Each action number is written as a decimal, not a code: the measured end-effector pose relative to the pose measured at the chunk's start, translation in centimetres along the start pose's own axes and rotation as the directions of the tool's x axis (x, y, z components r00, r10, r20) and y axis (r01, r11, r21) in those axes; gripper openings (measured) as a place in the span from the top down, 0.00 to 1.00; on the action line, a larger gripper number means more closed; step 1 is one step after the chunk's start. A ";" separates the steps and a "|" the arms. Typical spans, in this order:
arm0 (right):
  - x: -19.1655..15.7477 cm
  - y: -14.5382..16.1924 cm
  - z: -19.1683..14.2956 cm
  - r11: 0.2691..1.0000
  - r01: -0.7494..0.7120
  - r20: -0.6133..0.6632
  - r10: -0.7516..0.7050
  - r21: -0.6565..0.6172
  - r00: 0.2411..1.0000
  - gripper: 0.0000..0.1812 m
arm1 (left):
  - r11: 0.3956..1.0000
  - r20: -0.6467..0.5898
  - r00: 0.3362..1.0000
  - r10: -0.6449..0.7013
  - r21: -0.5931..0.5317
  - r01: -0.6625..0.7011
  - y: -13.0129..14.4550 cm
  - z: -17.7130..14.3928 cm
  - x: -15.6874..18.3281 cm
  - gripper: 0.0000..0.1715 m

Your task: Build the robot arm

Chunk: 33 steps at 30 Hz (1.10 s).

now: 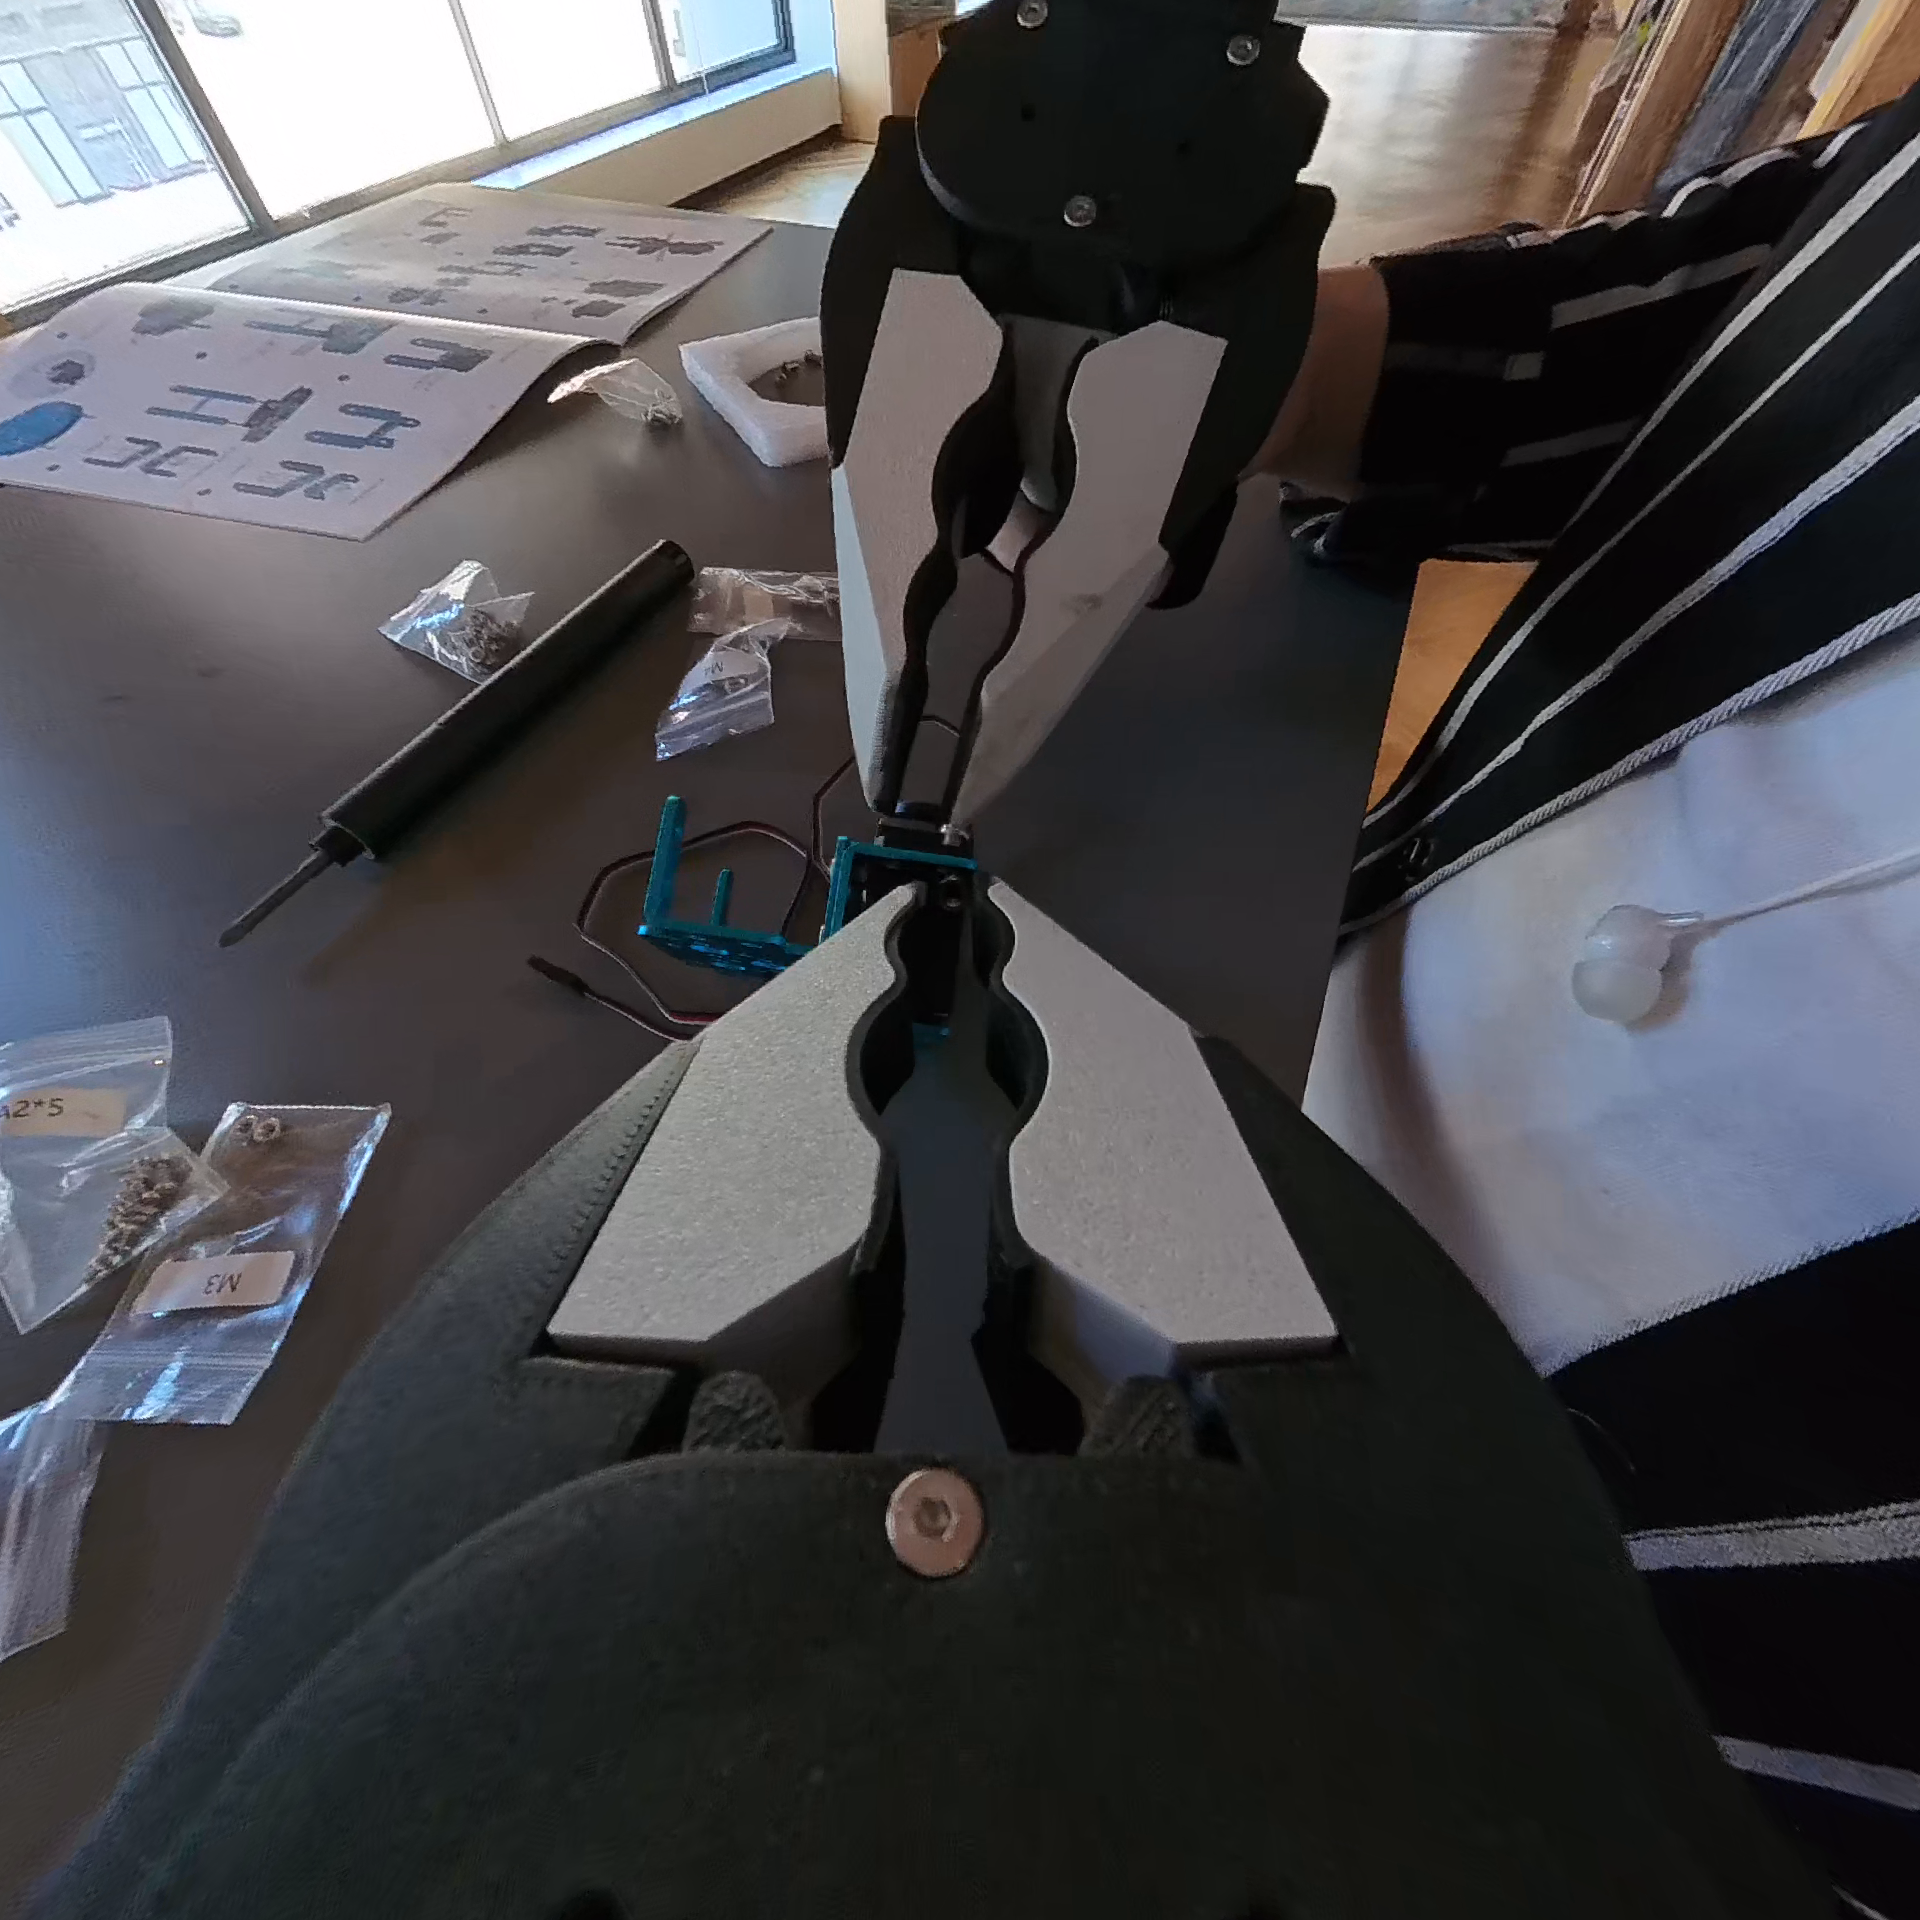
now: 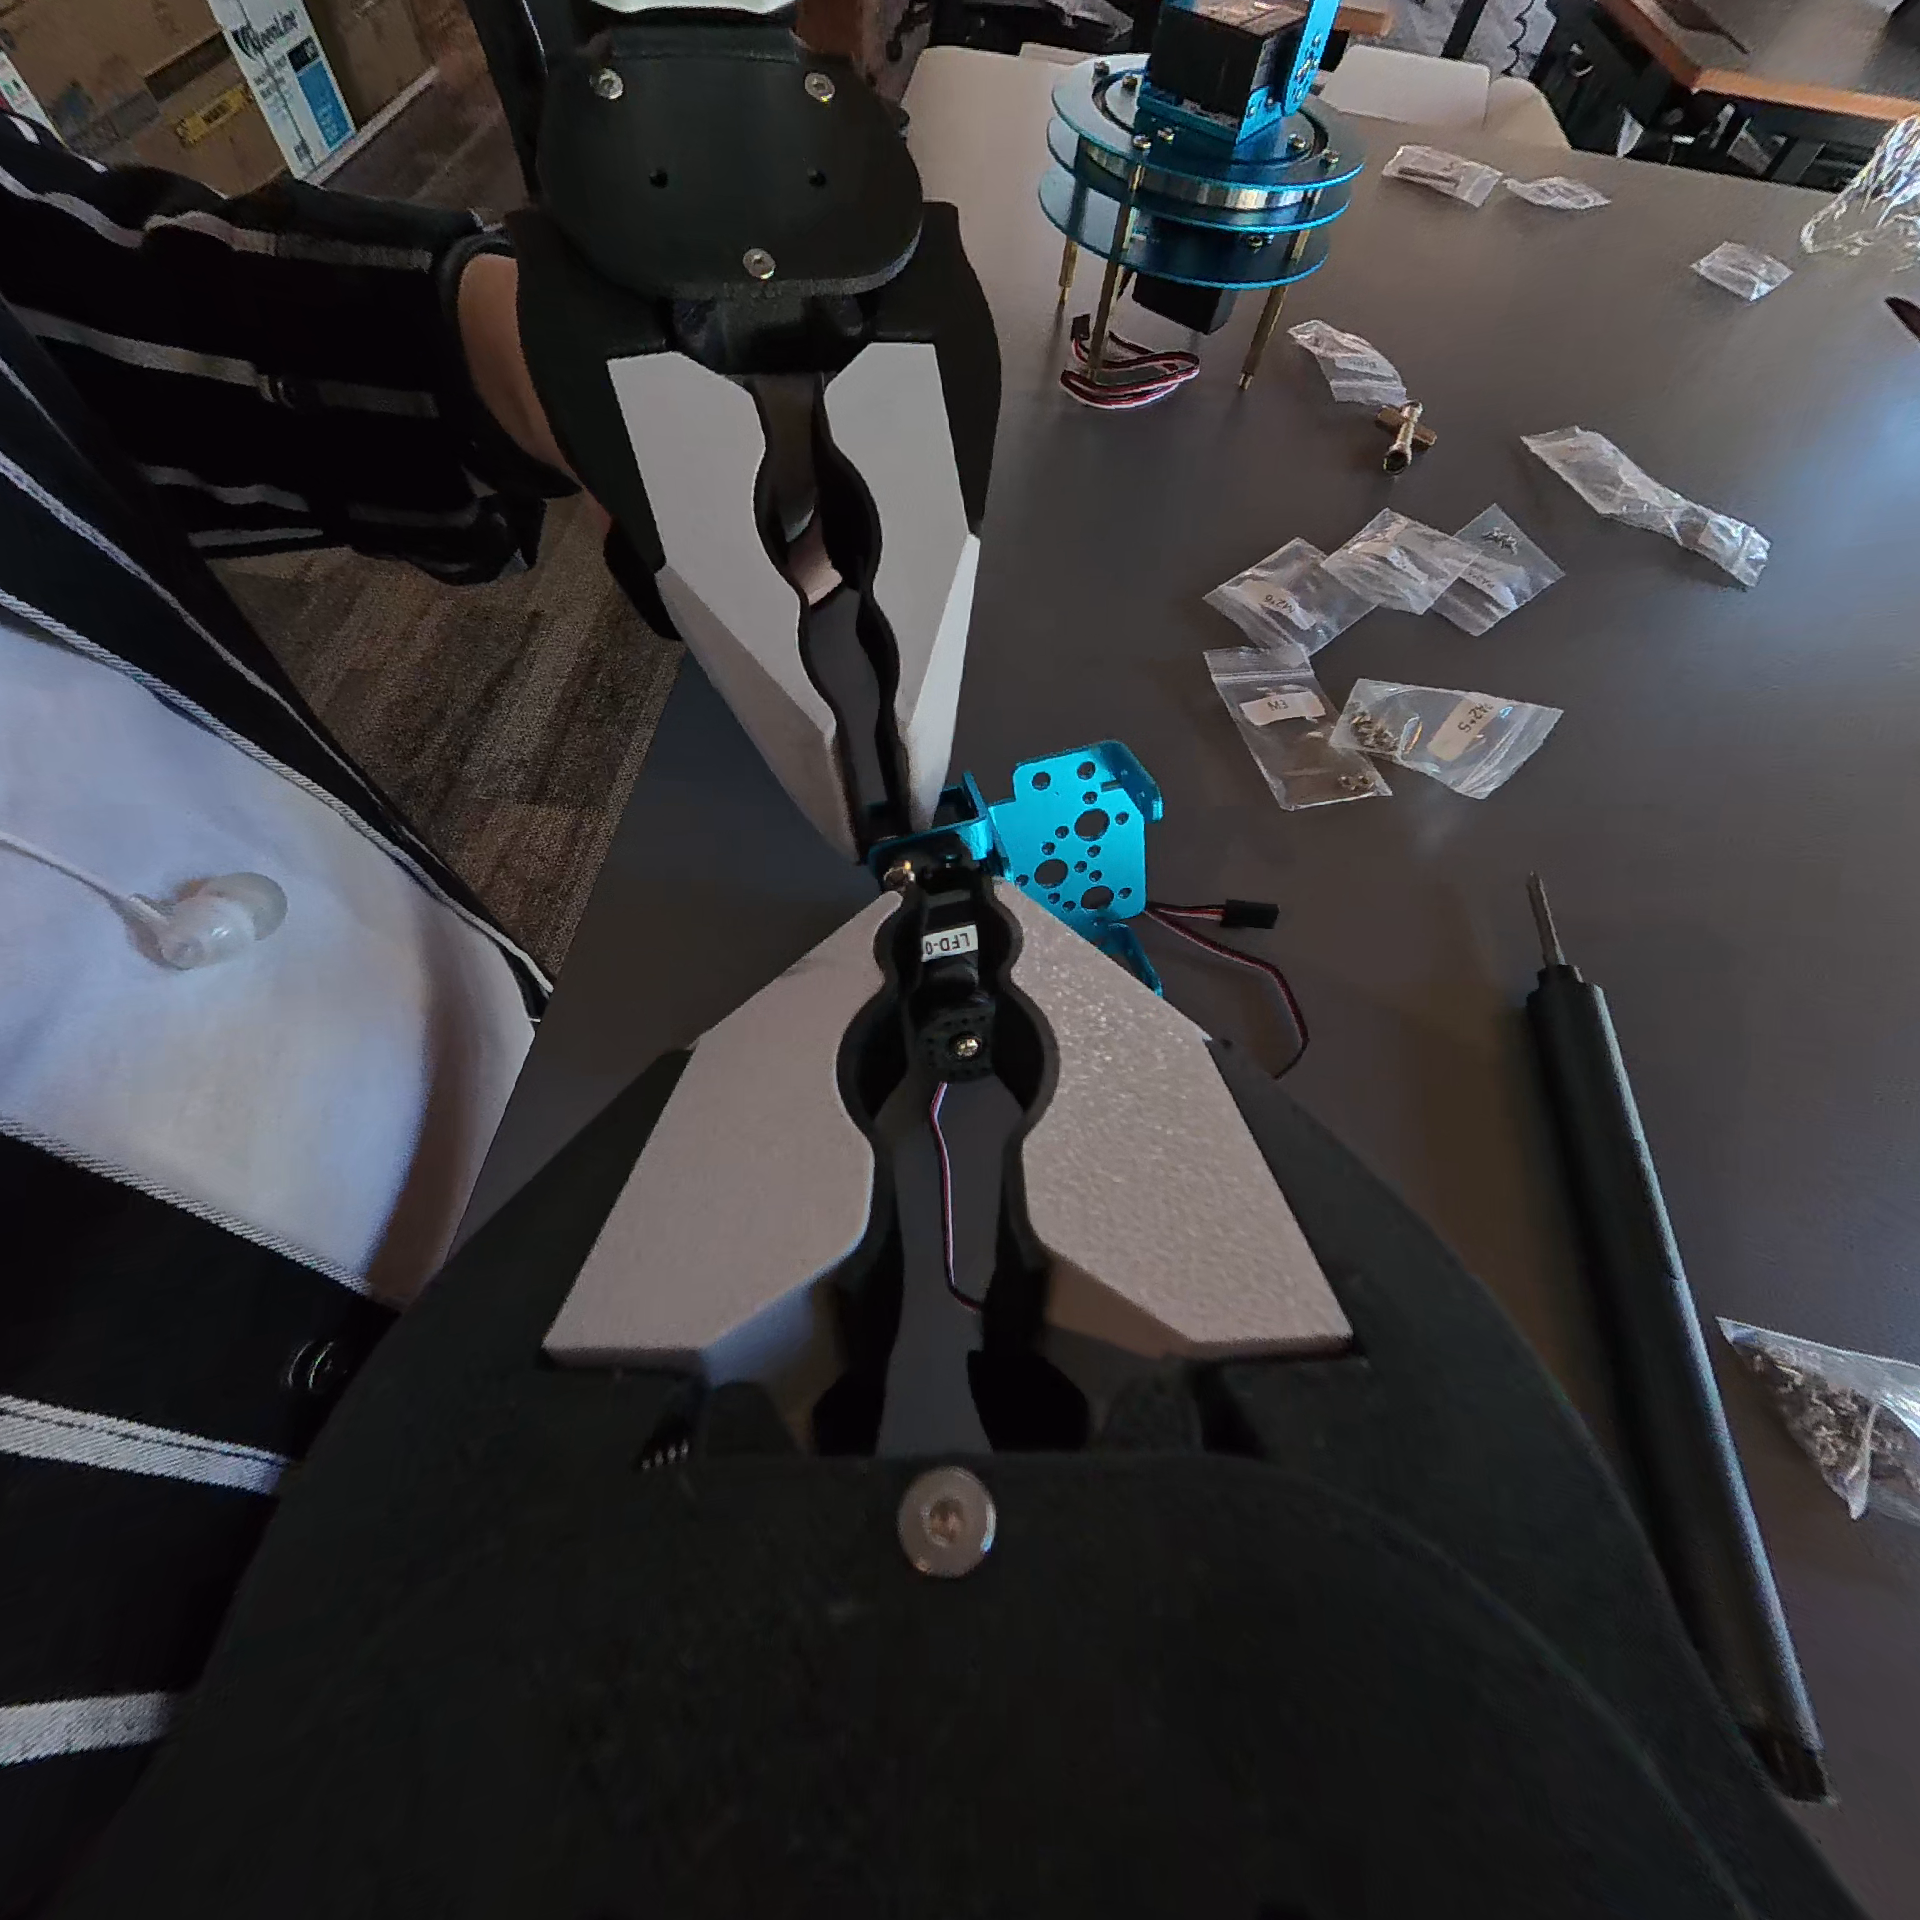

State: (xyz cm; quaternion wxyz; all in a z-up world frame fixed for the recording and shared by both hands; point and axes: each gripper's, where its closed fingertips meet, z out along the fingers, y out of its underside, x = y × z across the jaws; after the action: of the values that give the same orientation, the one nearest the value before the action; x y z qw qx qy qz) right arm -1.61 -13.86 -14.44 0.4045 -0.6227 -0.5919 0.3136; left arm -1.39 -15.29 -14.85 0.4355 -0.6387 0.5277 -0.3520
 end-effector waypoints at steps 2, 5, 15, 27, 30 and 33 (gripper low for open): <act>0.1 -0.1 0.0 1.000 -0.003 -0.002 0.003 -0.001 1.000 0.95 | 1.000 0.007 1.000 0.014 -0.003 -0.014 0.0 0.0 -0.1 0.97; 0.0 -0.3 0.1 1.000 -0.016 0.006 0.016 0.003 1.000 0.94 | 1.000 0.011 1.000 0.024 -0.002 -0.024 0.0 -0.1 -0.1 0.97; 0.5 -0.3 0.4 0.994 -0.108 0.018 0.108 0.010 0.994 0.90 | 0.999 0.015 0.999 0.031 0.014 -0.031 -0.1 -0.2 -0.2 0.97; -0.3 0.8 0.4 0.997 0.021 0.042 -0.018 -0.073 0.999 0.86 | 0.998 0.035 0.998 0.050 0.026 -0.051 -0.2 -0.3 -0.2 0.97; -0.3 0.6 0.3 0.998 0.022 0.030 -0.020 -0.062 0.999 0.86 | 0.996 0.059 0.994 0.087 -0.004 -0.087 0.1 -0.1 -0.2 0.97; -0.3 0.4 0.2 0.998 0.026 0.014 -0.026 -0.053 1.000 0.86 | 0.993 0.083 0.989 0.120 -0.014 -0.119 0.2 0.0 -0.1 0.97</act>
State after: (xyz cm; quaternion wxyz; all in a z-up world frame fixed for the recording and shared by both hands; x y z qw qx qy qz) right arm -1.63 -14.12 -14.95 0.3878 -0.6232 -0.6108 0.2968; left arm -1.48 -15.16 -15.05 0.4747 -0.6219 0.5480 -0.2959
